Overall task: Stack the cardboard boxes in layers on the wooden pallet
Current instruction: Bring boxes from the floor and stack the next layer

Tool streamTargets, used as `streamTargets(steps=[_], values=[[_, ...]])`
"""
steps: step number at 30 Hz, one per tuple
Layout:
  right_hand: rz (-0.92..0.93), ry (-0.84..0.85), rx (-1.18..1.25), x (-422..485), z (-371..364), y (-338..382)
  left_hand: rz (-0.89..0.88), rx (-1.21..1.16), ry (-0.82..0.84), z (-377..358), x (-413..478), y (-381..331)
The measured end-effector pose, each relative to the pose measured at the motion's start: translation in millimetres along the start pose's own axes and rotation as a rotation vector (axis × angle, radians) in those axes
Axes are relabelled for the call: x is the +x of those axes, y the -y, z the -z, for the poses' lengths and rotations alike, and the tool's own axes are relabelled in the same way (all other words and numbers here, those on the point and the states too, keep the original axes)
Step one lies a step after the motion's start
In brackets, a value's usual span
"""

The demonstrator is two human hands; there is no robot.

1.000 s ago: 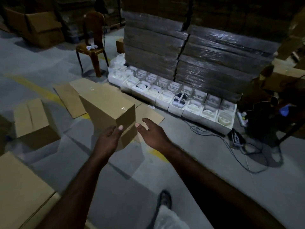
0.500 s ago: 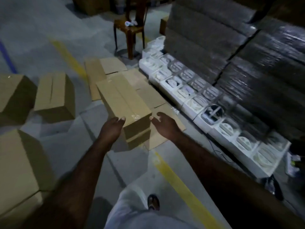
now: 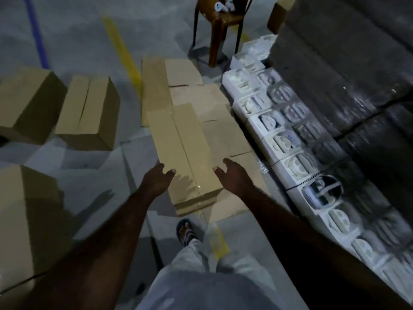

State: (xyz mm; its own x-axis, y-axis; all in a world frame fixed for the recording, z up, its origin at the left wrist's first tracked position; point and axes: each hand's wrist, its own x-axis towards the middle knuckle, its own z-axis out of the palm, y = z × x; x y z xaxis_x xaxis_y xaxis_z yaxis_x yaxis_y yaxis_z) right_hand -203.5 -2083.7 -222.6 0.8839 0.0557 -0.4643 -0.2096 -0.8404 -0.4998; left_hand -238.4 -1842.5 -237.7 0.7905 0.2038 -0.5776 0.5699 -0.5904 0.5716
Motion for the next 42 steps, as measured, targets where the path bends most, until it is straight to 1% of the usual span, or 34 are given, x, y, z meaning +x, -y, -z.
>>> streamTargets(steps=[6,11,15,19,21,23,25,27,29,31,34,36,38,40,42], values=[[-0.028,0.051,-0.013,108,-2,17,0.129,-0.09,-0.051,1,91,-4],[-0.06,0.151,-0.018,202,-42,9,0.272,-0.173,-0.099,-27,170,13],[-0.114,0.211,0.073,276,-84,-9,0.385,-0.345,-0.225,-54,227,31],[-0.16,0.285,0.156,305,-109,-25,0.451,-0.581,-0.233,-75,250,46],[-0.168,0.27,0.186,306,-114,-26,0.445,-0.613,-0.244,-80,253,55],[-0.134,0.263,0.191,301,-107,-21,0.46,-0.609,-0.26,-86,256,71],[-0.09,0.235,0.183,296,-91,-11,0.491,-0.607,-0.316,-77,239,64],[-0.043,0.191,0.157,291,-70,6,0.499,-0.605,-0.374,-49,198,23],[0.012,0.177,0.104,280,-43,32,0.519,-0.634,-0.425,-29,165,2],[0.047,0.22,0.012,270,-22,61,0.534,-0.694,-0.456,-11,135,-7],[0.15,0.282,-0.106,242,5,108,0.55,-0.745,-0.535,13,81,-15],[0.22,0.286,-0.099,225,15,135,0.553,-0.75,-0.58,29,42,-28],[0.3,0.319,-0.089,205,18,163,0.562,-0.763,-0.673,44,1,-38],[0.379,0.375,-0.089,179,18,192,0.589,-0.817,-0.775,55,-36,-39],[0.484,0.404,-0.094,154,13,221,0.626,-0.912,-0.834,61,-69,-36]])
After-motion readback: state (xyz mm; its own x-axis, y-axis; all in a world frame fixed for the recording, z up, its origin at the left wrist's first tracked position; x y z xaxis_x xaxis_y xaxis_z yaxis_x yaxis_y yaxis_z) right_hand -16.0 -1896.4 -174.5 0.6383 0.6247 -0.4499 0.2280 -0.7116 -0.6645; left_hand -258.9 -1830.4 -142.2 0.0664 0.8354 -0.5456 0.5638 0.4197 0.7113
